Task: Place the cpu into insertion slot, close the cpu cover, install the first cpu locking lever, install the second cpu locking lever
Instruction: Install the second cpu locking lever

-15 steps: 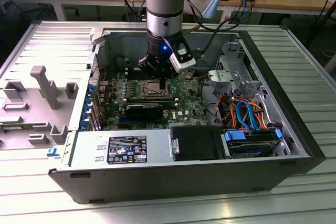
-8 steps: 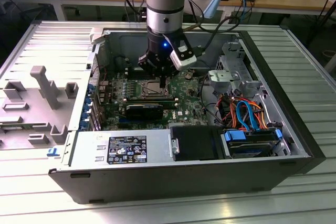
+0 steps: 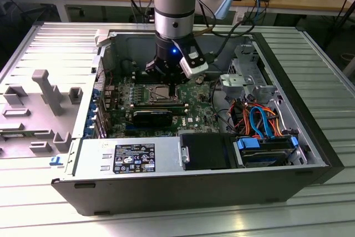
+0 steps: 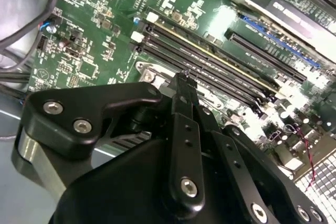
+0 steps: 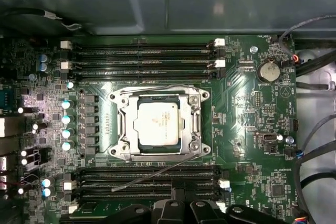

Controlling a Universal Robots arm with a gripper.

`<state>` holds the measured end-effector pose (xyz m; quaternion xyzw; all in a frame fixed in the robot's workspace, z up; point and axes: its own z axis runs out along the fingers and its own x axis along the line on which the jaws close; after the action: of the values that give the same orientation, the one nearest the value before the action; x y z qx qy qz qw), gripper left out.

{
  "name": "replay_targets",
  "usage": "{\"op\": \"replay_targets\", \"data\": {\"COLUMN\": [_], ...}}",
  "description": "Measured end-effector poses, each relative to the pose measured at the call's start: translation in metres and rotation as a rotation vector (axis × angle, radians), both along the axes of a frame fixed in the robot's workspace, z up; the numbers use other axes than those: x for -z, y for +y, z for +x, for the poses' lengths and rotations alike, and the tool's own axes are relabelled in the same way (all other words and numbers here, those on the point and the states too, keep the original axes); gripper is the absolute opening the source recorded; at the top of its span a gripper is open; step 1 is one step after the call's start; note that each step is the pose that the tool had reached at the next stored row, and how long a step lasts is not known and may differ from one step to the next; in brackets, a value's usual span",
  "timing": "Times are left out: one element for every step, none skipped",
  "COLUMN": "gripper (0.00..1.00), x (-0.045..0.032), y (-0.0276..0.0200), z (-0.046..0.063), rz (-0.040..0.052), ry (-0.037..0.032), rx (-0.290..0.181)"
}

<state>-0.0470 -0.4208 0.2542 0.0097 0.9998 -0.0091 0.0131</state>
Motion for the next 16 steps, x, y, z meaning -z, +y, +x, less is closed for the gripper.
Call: {"op": "replay_targets", "data": {"gripper": [0.11,0.11,0.11,0.11,0.11,0.11,0.11,0.11,0.11,0.11,0.11,0.11,0.11,0.11,0.11,0.11], "x": [0.0,0.0,0.0,0.0,0.0001,0.0004,0.0013,0.0021,0.0026,0.0031,0.0038,0.0044,0.0052,0.0056,0.0059,0.006], "y": [0.0,-0.0001,-0.0001,-0.0004,-0.0005,-0.0005,-0.0005,-0.0005,-0.0006,-0.0005,-0.0005,-0.0005,-0.0005,-0.0005,-0.0005,-0.0006], "z": [-0.001,-0.002,-0.002,-0.002,-0.002,-0.003,-0.004,-0.006,-0.007,-0.009,-0.01,-0.012,-0.013,-0.014,-0.014,-0.014], "rz": [0.0,0.0,-0.0001,0.0,-0.0001,-0.0001,-0.0001,-0.0001,-0.0002,-0.0002,-0.0002,-0.0002,-0.0004,-0.0007,-0.0013,-0.002], "ry": [0.0,0.0008,0.0066,0.0286,0.0432,0.0556,0.0644,0.0725,0.0787,0.0821,0.0856,0.0876,0.0897,0.0907,0.0911,0.0915], "rx": [0.001,0.002,0.002,0.002,0.002,0.002,0.002,0.002,0.001,0.001,0.0,-0.002,-0.005,-0.011,-0.022,-0.034]}}
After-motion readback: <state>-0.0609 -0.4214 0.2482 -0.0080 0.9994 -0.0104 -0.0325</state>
